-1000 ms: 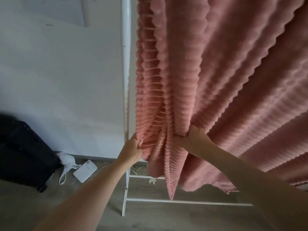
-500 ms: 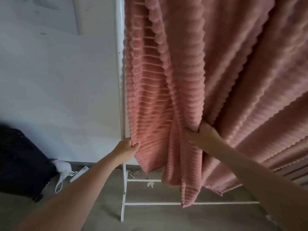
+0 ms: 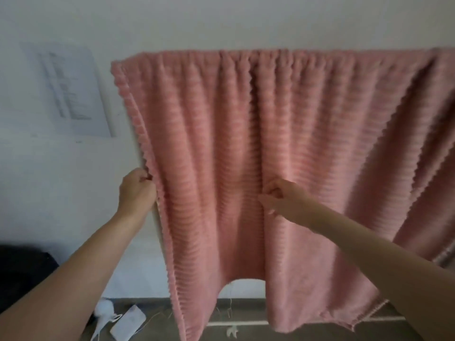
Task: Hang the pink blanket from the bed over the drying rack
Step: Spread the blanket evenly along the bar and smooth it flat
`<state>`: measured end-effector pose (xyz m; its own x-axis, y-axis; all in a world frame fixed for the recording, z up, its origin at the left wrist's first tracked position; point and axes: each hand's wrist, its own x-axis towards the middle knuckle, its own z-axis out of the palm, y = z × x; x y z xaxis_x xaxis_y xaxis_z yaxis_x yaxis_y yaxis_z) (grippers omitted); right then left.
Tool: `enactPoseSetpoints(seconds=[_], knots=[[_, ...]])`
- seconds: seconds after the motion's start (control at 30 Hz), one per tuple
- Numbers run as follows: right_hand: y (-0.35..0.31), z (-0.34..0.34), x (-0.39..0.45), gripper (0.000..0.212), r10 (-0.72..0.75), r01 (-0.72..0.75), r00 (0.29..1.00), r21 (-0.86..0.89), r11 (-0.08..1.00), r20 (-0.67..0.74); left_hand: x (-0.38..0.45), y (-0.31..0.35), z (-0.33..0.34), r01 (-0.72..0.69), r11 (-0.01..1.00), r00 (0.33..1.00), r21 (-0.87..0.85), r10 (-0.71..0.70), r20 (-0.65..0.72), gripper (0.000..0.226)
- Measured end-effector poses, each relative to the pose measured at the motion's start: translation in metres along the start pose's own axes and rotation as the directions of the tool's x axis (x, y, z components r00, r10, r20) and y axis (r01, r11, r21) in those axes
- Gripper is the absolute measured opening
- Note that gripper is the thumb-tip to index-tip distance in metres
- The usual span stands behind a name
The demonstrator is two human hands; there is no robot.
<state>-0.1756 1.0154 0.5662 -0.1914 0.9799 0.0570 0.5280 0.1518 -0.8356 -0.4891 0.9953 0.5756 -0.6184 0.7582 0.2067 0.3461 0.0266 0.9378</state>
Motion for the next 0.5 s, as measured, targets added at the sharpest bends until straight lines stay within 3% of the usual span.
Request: enactPoseSetpoints(seconds=[0.13,0.2,0.33,0.5], knots=[[0.014,-0.079,-0.020,0.006,-0.049,0.048,0.994,-0.013,0.999,-0.098,-0.056,0.082,0.031,-0.296,0.953,0.926,-0.061,0.270,-0.265,0.029],[0.019,-0.118,-0.029,0.007,-0.066,0.064,0.986,-0.018,0.998,-0.152,-0.083,0.117,0.055,-0.439,0.898,0.863,-0.013,0.418,-0.283,0.036],[0.024,-0.191,-0.055,0.009,-0.071,0.075,0.948,0.001,0.997,-0.310,-0.130,0.173,0.125,-0.619,0.784,0.783,0.039,0.620,-0.038,0.034],[0.036,-0.272,-0.081,0.013,-0.131,0.120,0.877,-0.053,0.991,-0.462,-0.183,0.236,0.212,-0.686,0.724,0.719,0.070,0.660,0.219,0.032]])
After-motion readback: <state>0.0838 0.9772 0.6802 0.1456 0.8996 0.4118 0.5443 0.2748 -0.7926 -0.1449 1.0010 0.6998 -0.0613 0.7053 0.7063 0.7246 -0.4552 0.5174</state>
